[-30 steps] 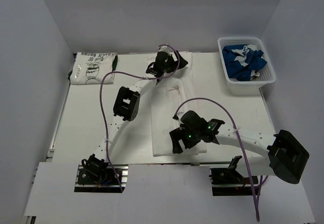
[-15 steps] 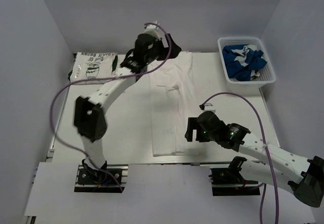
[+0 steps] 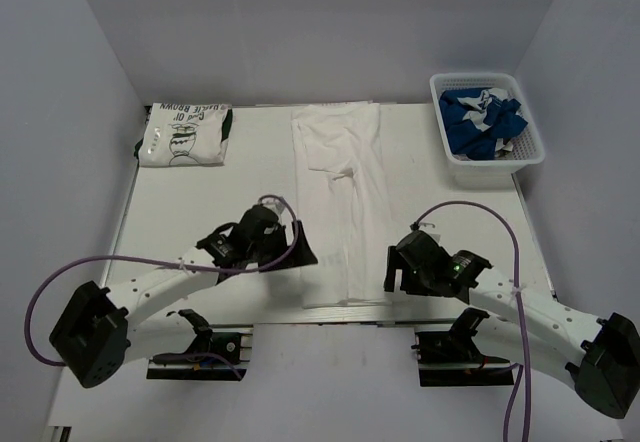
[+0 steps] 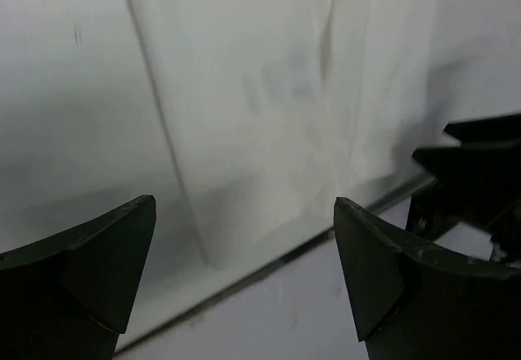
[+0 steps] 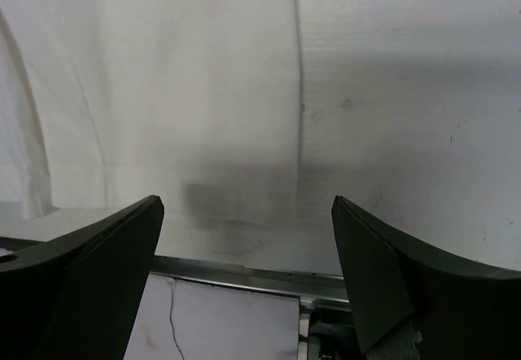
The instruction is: Fold and stack the t-shirts
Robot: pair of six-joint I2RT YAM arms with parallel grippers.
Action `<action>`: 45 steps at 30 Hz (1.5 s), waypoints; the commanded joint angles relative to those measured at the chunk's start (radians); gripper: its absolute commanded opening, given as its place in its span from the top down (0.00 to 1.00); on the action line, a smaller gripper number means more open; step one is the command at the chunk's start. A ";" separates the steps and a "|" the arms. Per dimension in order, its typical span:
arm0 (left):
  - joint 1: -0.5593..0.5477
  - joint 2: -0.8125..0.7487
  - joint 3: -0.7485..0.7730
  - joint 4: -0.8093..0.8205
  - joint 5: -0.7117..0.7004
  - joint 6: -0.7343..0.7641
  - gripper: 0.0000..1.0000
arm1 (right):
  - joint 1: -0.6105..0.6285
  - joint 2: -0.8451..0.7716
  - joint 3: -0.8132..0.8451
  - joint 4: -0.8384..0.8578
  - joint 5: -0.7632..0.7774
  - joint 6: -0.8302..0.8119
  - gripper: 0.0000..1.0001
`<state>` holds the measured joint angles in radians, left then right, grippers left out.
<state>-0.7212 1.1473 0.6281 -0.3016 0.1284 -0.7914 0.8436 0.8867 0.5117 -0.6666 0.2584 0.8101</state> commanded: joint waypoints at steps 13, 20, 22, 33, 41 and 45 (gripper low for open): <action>-0.221 0.084 -0.134 0.004 0.082 -0.180 0.10 | -0.055 -0.086 -0.119 0.056 -0.188 0.040 0.10; -0.231 0.181 -0.128 0.004 0.020 -0.170 0.54 | -0.066 -0.081 -0.150 0.087 -0.197 0.034 0.16; -0.231 0.190 -0.137 0.015 0.020 -0.170 0.65 | -0.069 -0.071 -0.151 0.099 -0.199 0.034 0.23; -0.231 0.180 -0.082 0.024 0.047 -0.152 1.00 | -0.075 -0.048 -0.133 0.125 -0.197 0.017 1.00; -0.216 0.135 0.091 -0.086 -0.062 -0.117 1.00 | -0.072 -0.037 -0.001 0.180 -0.084 -0.058 1.00; -0.205 0.176 0.194 -0.163 -0.192 -0.115 1.00 | -0.081 0.007 0.068 0.202 0.016 -0.077 1.00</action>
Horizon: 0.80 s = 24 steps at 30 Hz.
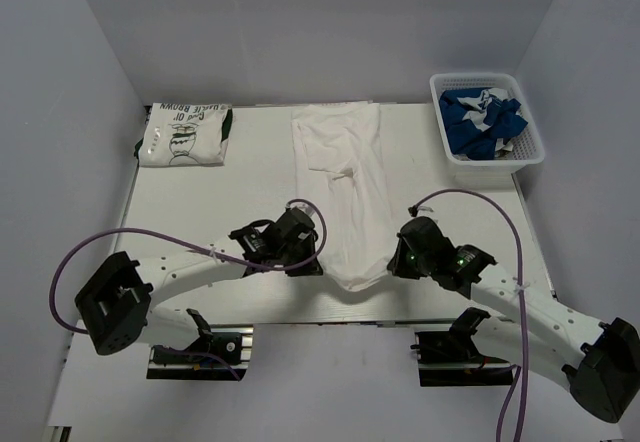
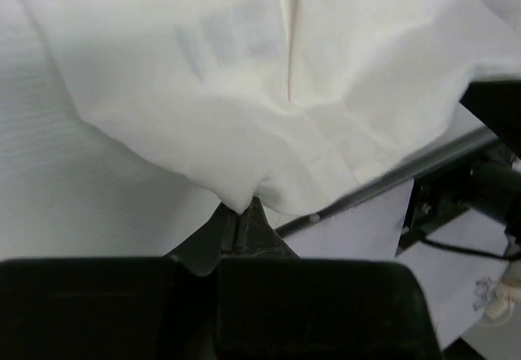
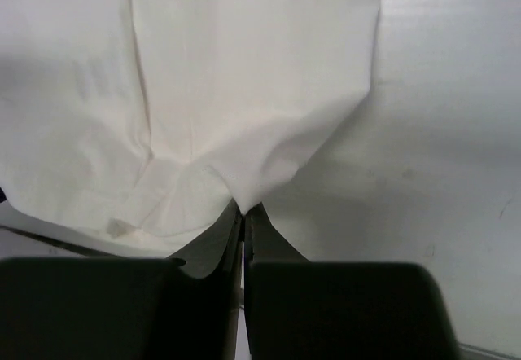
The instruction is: Fold and stack the t-shirts
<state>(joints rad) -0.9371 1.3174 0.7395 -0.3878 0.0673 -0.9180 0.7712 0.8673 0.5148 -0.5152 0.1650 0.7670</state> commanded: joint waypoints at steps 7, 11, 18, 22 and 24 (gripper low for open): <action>0.073 0.167 0.386 -0.261 -0.385 0.002 1.00 | -0.046 0.180 0.228 0.179 0.287 -0.052 1.00; 0.144 0.282 0.547 -0.305 -0.437 0.047 1.00 | -0.084 0.304 0.373 0.230 0.327 -0.115 1.00; 0.254 0.422 0.649 -0.211 -0.404 0.115 1.00 | -0.174 0.558 0.556 0.290 0.318 -0.181 1.00; 0.294 0.519 0.736 -0.177 -0.316 0.186 1.00 | -0.204 0.662 0.622 0.314 0.266 -0.204 1.00; 0.294 0.564 0.770 -0.168 -0.305 0.200 1.00 | -0.216 0.705 0.648 0.325 0.240 -0.219 1.00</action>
<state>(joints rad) -0.6472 1.8614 1.4464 -0.5980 -0.2855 -0.7803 0.5732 1.5398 1.0954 -0.2489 0.4267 0.5888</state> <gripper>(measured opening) 0.025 0.014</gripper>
